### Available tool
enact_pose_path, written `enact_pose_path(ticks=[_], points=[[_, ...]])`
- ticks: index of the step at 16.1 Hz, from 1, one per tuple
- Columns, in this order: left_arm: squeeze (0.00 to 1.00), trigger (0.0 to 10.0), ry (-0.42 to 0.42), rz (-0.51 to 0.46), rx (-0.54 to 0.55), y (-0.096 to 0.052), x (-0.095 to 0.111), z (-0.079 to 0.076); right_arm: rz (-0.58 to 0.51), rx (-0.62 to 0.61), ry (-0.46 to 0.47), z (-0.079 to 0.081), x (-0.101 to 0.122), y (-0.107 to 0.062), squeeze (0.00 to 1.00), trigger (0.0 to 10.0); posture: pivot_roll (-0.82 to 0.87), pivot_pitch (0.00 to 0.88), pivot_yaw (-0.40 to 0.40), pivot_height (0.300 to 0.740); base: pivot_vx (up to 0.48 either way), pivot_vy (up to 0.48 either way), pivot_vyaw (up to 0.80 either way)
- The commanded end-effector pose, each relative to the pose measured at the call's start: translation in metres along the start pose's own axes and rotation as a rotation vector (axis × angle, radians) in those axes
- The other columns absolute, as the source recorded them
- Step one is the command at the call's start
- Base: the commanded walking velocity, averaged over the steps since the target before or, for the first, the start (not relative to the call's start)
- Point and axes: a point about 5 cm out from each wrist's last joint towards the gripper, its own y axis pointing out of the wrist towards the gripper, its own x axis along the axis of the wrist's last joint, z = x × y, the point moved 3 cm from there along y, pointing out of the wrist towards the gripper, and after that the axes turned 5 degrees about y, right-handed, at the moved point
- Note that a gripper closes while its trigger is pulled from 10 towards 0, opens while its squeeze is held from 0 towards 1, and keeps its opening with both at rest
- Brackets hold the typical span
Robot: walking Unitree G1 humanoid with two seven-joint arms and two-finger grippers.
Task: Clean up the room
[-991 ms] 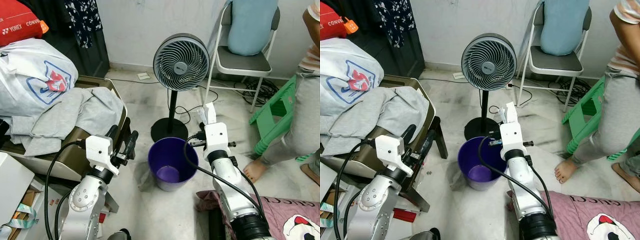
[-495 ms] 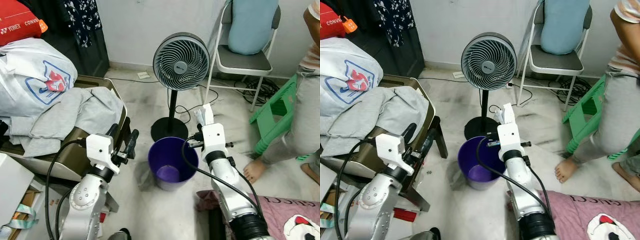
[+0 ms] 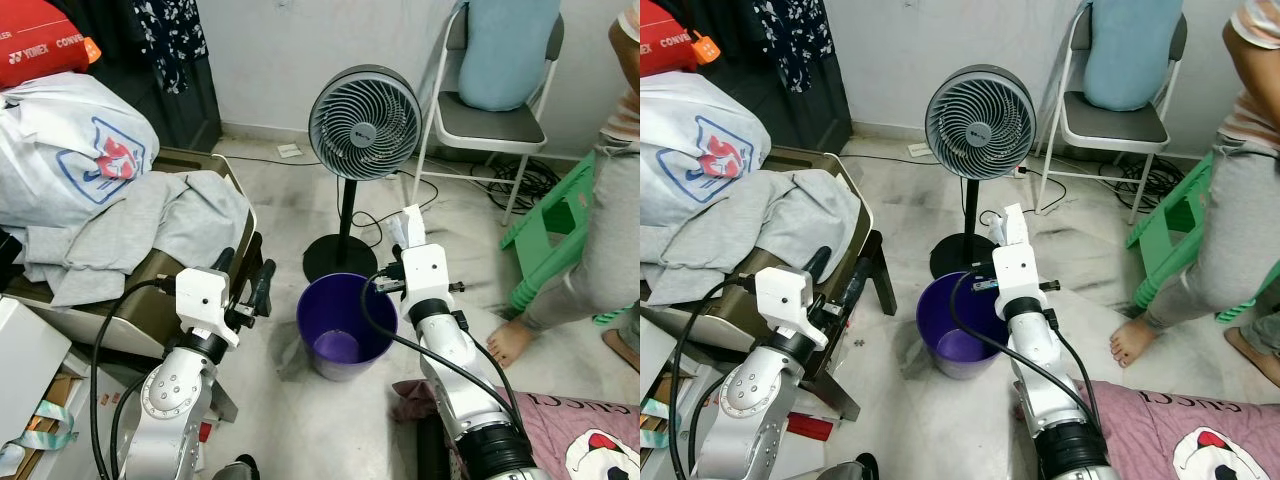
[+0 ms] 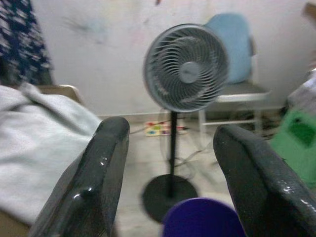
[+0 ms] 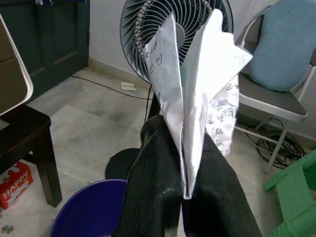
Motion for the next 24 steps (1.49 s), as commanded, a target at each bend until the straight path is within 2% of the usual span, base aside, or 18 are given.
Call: enact_pose_path(ticks=[1,5,9,11,14,15,18,24], points=[[0.0,10.0,0.081,0.02,0.044,0.001,-0.004,0.006,0.004,-0.006,0.0,-0.001,-0.002,0.0,0.0,10.0,0.02,0.134,-0.03,0.74,0.0,0.0,0.0],[0.0,10.0,0.167,0.043,0.146,0.002,-0.007,0.019,0.003,-0.003,0.001,0.0,-0.002,0.001,0.0,10.0,0.02,0.13,-0.03,0.74,0.0,0.0,0.0],[0.0,10.0,0.188,0.052,0.163,0.003,-0.009,0.019,0.004,0.001,0.004,0.001,-0.002,0.001,0.0,10.0,0.02,0.126,-0.03,0.74,0.0,0.0,0.0],[0.0,10.0,0.182,0.049,0.154,0.003,-0.009,0.018,0.003,0.003,0.008,0.002,-0.002,0.001,0.0,10.0,0.02,0.125,-0.03,0.74,0.0,0.0,0.0],[0.0,10.0,0.076,0.053,0.086,0.003,-0.011,0.009,0.01,0.0,0.028,0.002,-0.003,0.002,0.0,10.0,0.02,0.123,-0.028,0.74,0.0,0.0,0.0],[0.0,10.0,0.063,0.055,0.088,0.002,-0.011,0.009,0.012,-0.002,0.033,0.002,-0.003,0.002,0.0,10.0,0.02,0.124,-0.027,0.74,0.0,0.0,0.0],[0.0,10.0,0.056,0.04,0.068,0.002,-0.009,0.006,0.004,0.014,0.017,0.005,-0.002,0.002,0.0,10.0,0.02,0.127,-0.028,0.74,0.0,0.0,0.0],[0.0,10.0,0.039,0.033,0.046,0.004,-0.008,0.004,0.003,0.015,0.024,0.006,-0.002,0.002,0.0,10.0,0.02,0.131,-0.027,0.74,0.043,0.0,0.62]])
